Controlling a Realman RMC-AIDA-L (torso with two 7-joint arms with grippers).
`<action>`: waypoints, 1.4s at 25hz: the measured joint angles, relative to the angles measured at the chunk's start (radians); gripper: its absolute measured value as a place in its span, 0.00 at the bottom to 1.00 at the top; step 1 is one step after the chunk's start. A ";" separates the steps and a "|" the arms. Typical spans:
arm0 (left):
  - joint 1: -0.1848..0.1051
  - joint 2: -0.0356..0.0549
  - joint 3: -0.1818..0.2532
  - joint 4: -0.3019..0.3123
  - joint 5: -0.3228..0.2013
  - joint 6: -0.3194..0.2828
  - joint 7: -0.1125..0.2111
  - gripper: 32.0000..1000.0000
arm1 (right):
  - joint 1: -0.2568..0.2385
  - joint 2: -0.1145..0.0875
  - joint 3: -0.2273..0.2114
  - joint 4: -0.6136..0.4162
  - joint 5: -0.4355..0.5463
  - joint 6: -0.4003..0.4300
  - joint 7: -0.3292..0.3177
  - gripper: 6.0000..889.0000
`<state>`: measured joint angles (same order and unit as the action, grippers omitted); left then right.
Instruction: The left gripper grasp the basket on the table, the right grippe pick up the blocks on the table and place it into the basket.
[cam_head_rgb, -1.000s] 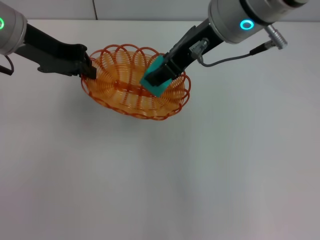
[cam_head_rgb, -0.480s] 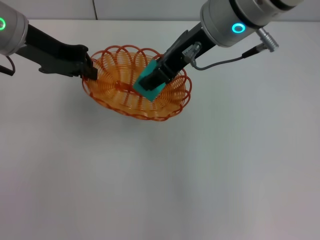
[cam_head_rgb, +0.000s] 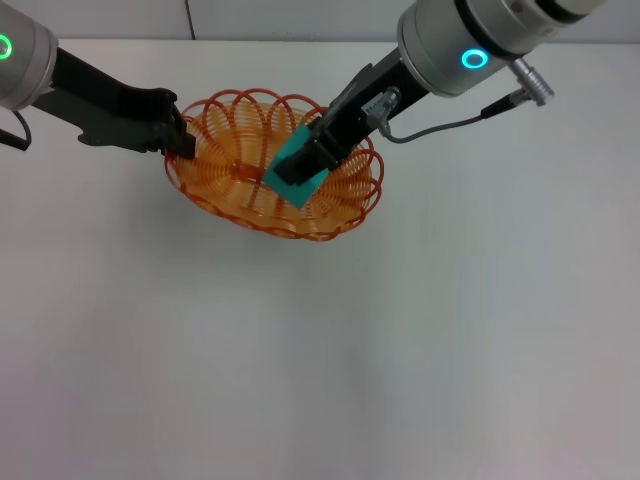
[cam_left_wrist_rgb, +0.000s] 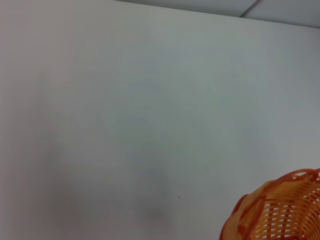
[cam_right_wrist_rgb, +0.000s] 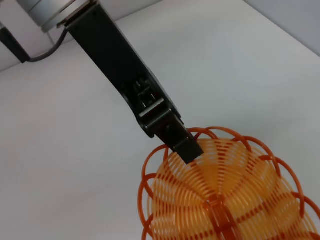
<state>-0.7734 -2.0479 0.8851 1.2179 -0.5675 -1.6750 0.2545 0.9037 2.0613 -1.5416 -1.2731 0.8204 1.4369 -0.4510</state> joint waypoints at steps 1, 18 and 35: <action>0.000 0.0000 0.000 0.000 0.000 0.000 0.000 0.05 | 0.000 0.000 0.000 0.000 0.000 0.000 0.000 0.61; 0.003 0.0000 0.000 0.000 -0.007 0.000 0.000 0.05 | -0.004 -0.003 0.000 0.002 -0.001 -0.008 0.005 0.99; 0.008 0.0007 -0.006 0.000 -0.008 0.003 0.004 0.05 | -0.085 -0.007 0.013 -0.176 -0.003 0.051 0.064 0.99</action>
<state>-0.7653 -2.0471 0.8787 1.2176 -0.5753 -1.6722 0.2585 0.8185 2.0542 -1.5283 -1.4491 0.8176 1.4884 -0.3875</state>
